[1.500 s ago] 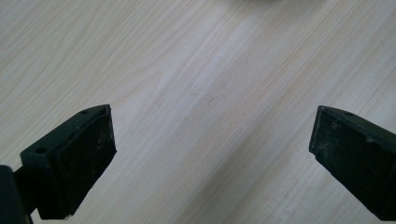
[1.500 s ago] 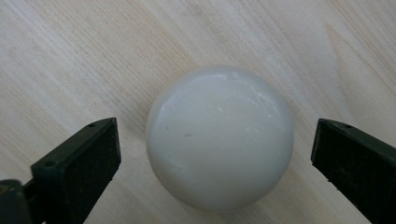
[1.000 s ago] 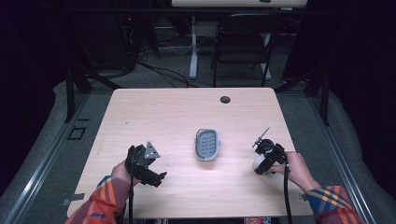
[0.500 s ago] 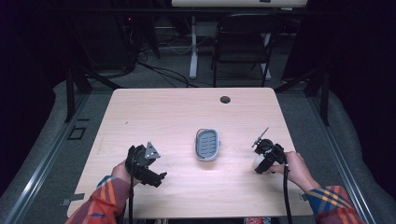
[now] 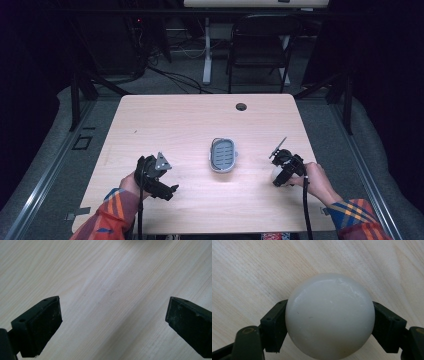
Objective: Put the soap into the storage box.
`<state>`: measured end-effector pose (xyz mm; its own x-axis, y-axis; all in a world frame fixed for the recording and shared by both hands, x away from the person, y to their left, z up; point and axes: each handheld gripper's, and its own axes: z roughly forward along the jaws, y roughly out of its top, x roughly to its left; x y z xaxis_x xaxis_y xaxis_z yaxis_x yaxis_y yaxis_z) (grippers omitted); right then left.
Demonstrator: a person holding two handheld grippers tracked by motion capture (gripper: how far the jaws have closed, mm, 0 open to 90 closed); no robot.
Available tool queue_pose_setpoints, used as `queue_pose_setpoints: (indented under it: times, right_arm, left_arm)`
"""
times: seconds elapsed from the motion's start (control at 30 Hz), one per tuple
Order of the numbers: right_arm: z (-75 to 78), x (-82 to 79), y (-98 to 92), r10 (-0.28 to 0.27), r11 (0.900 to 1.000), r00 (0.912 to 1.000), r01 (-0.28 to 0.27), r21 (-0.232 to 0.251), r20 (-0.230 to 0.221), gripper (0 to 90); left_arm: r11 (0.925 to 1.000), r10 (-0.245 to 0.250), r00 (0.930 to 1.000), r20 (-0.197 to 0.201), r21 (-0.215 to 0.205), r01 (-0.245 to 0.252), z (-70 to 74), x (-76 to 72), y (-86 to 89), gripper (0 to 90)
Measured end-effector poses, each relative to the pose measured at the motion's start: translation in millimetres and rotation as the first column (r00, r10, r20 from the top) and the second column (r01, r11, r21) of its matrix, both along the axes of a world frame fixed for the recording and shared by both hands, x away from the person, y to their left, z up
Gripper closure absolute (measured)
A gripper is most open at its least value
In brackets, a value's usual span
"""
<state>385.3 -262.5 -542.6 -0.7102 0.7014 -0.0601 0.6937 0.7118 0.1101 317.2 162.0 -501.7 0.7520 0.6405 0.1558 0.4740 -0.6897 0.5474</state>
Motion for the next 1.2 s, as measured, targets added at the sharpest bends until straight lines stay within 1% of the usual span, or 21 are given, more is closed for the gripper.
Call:
queue_pose_setpoints:
  times: [0.03, 0.27, 0.3, 0.33, 0.37, 0.47, 0.5, 0.57, 0.6, 0.63, 0.67, 0.73, 0.77, 0.8, 0.87, 1.0, 1.03, 1.07, 1.1, 1.17, 1.2]
  right_arm:
    - [-1.0, -0.7, 0.2, -0.007, 1.0, 0.9999, 0.007, 0.007, 0.01, 23.3]
    - [-0.5, -0.6, 0.0, -0.001, 1.0, 1.0, 0.001, 0.002, 0.005, 23.5]
    - [-1.6, -1.3, -0.7, -0.017, 1.0, 0.9998, 0.017, 0.017, 0.009, 23.5]
    - [-0.9, -0.4, -2.3, -0.01, 1.0, 0.9999, 0.01, 0.012, 0.014, 23.5]
    - [1.0, 0.2, -2.8, -0.009, 1.0, 1.0, 0.009, -0.002, 0.002, 23.5]
    - [1.8, -1.2, -1.7, -0.006, 1.0, 0.9999, 0.006, 0.013, 0.015, 23.5]
    - [2.6, -1.3, -0.9, 0.008, 1.0, 0.9998, -0.008, 0.008, 0.017, 23.5]
    - [4.3, -2.6, 1.2, 0.015, 1.0, 0.9997, -0.015, -0.004, 0.018, 23.5]
    - [4.1, -2.9, 1.4, 0.017, 1.0, 0.9996, -0.017, 0.009, 0.021, 23.5]
    - [5.0, -3.1, 1.8, 0.016, 1.0, 0.9997, -0.016, 0.008, 0.019, 23.6]
    - [4.2, -4.2, 1.9, 0.005, 1.0, 0.9995, -0.006, 0.024, 0.032, 23.5]
    - [7.9, -3.0, 1.3, 0.022, 1.0, 0.9994, -0.022, 0.003, 0.026, 23.6]
    - [7.8, -3.2, 1.1, 0.019, 1.0, 0.9991, -0.019, 0.011, 0.038, 23.6]
    - [7.8, -3.7, 1.2, 0.011, 1.0, 0.9992, -0.012, 0.027, 0.039, 23.6]
    - [10.2, -4.1, 1.6, 0.017, 1.0, 0.9989, -0.018, 0.015, 0.043, 23.6]
    - [12.5, -4.6, 2.4, 0.026, 0.999, 0.9981, -0.027, 0.019, 0.055, 23.6]
    - [13.9, -4.2, 3.0, 0.032, 0.999, 0.9984, -0.033, 0.007, 0.046, 23.6]
    - [14.4, -4.0, 3.4, 0.036, 0.999, 0.9984, -0.037, 0.005, 0.042, 23.6]
    - [13.2, -5.0, 3.9, 0.023, 0.999, 0.9985, -0.024, 0.022, 0.05, 23.6]
    - [13.1, -4.8, 4.2, 0.025, 0.999, 0.998, -0.027, 0.026, 0.058, 23.6]
    - [14.7, -4.3, 4.5, 0.03, 0.999, 0.9982, -0.031, 0.02, 0.052, 23.6]
  left_arm:
    - [1.0, -0.001, 1.0, -0.001, 0.0, 0.001, 0.0, 0.1, 0.0, 0.5]
    - [1.0, -0.001, 1.0, 0.001, 0.002, 0.001, 0.0, -0.1, -0.3, 0.5]
    - [1.0, -0.001, 1.0, 0.001, 0.001, 0.001, 0.1, -0.1, -0.2, 0.5]
    - [1.0, -0.001, 1.0, 0.001, 0.002, 0.001, 0.1, -0.1, -0.3, 0.5]
    - [1.0, -0.002, 1.0, 0.001, 0.001, 0.002, 0.1, -0.1, -0.3, 0.5]
    - [1.0, -0.002, 1.0, 0.002, 0.001, 0.002, 0.2, -0.3, -0.1, 0.5]
    - [1.0, -0.002, 1.0, 0.002, 0.001, 0.002, 0.3, -0.4, 0.1, 0.5]
    - [1.0, -0.002, 1.0, 0.003, 0.001, 0.002, 0.4, -0.5, 0.3, 0.5]
    - [1.0, -0.001, 1.0, 0.002, 0.0, 0.001, 0.4, -0.4, 0.2, 0.5]
    - [1.0, -0.001, 1.0, 0.002, 0.0, 0.001, 0.3, -0.4, 0.1, 0.5]
    - [1.0, -0.001, 1.0, 0.002, 0.0, 0.001, 0.3, -0.3, 0.1, 0.5]
    - [1.0, -0.002, 1.0, 0.0, -0.001, 0.002, 0.2, 0.0, 0.1, 0.5]
    - [1.0, 0.0, 1.0, 0.002, 0.0, 0.0, 0.2, -0.1, -0.1, 0.5]
    - [1.0, 0.0, 1.0, 0.003, 0.0, 0.0, 0.3, -0.3, -0.1, 0.5]
    - [1.0, -0.002, 1.0, 0.004, 0.0, 0.002, 0.6, -0.7, 0.0, 0.5]
    - [1.0, 0.001, 1.0, 0.004, 0.001, -0.001, 0.3, -0.3, -0.2, 0.5]
    - [1.0, 0.001, 1.0, 0.004, 0.001, -0.001, 0.3, -0.3, -0.3, 0.5]
    - [1.0, 0.001, 1.0, 0.003, 0.002, -0.001, 0.3, -0.3, -0.4, 0.5]
    - [1.0, 0.001, 1.0, 0.003, 0.002, -0.001, 0.3, -0.3, -0.4, 0.5]
    - [1.0, 0.001, 1.0, 0.004, 0.002, -0.001, 0.3, -0.3, -0.3, 0.5]
    - [1.0, 0.001, 1.0, 0.004, 0.002, -0.001, 0.3, -0.3, -0.3, 0.5]
